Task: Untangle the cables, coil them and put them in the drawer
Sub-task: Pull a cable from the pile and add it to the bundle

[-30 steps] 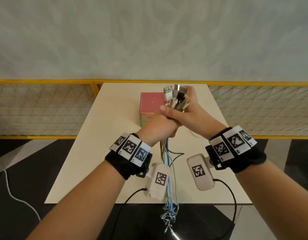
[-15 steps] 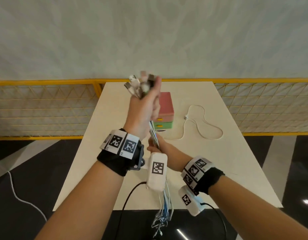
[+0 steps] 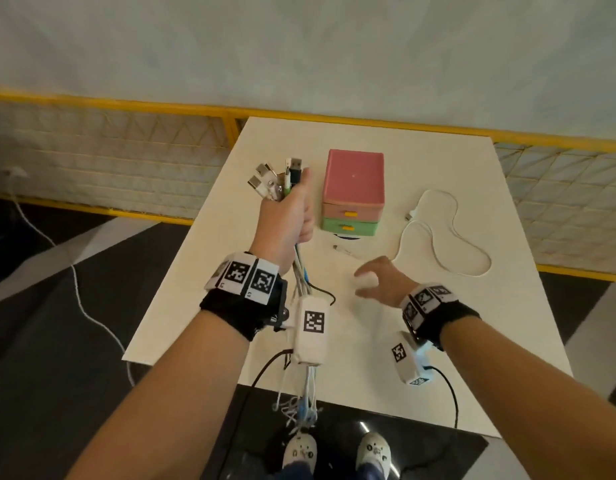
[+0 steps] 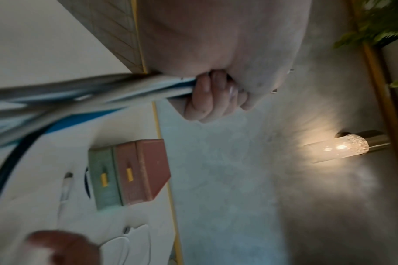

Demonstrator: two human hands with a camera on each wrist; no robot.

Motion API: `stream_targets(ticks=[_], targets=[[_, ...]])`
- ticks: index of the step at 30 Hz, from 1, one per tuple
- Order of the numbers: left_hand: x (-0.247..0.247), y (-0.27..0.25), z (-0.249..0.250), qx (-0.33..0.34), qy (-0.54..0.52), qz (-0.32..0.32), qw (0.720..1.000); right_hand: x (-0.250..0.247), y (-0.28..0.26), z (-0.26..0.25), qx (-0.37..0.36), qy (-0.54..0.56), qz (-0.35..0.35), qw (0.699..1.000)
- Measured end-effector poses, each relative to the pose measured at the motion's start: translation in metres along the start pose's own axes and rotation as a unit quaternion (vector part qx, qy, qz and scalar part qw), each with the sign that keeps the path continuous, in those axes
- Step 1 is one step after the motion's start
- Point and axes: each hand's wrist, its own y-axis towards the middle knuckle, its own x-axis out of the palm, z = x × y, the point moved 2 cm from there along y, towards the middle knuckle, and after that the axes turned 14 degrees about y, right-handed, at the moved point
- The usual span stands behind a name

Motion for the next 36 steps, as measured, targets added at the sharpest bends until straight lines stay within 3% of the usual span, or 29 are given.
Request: stream_targets(ticks=[2, 7, 14, 16, 18, 21, 23, 27, 31, 34, 36], targets=[[0.01, 0.001, -0.006, -0.014, -0.002, 0.012, 1.0, -0.004, 0.015, 0.005, -0.011, -0.033, 0.057, 0.998], [0.024, 0.004, -0.011, -0.026, -0.029, 0.039, 0.998, 0.002, 0.03, 0.017, 0.037, -0.104, 0.029, 0.993], [0.032, 0.004, -0.015, -0.028, -0.055, 0.05, 0.997, 0.019, 0.005, 0.032, 0.048, -0.169, 0.037, 0.984], [0.032, 0.001, -0.019, -0.024, -0.04, 0.035, 0.998, 0.017, -0.007, 0.03, 0.039, -0.114, 0.061, 0.991], [0.032, -0.002, -0.024, -0.019, -0.027, 0.017, 0.999, 0.006, -0.025, 0.018, 0.014, 0.028, 0.115, 0.993], [0.039, -0.012, -0.028, -0.021, -0.024, 0.01, 0.999, -0.016, -0.061, -0.017, -0.047, 0.262, 0.171, 0.949], [0.05, -0.022, -0.023, -0.024, -0.007, -0.002, 1.0, -0.029, -0.085, -0.046, -0.103, 0.341, 0.177, 0.918], [0.071, -0.043, -0.004, 0.015, 0.049, -0.086, 0.995, -0.042, -0.115, -0.086, -0.178, 0.379, 0.163, 0.893], [0.069, -0.057, 0.009, 0.098, 0.046, -0.103, 0.989, -0.048, -0.132, -0.098, -0.204, 0.384, 0.162, 0.886], [0.063, -0.063, 0.015, 0.137, 0.026, -0.091, 0.986, -0.041, -0.139, -0.099, -0.217, 0.34, 0.149, 0.903], [0.055, -0.065, 0.023, 0.131, -0.055, -0.093, 0.985, -0.031, -0.143, -0.094, -0.218, 0.299, 0.118, 0.922]])
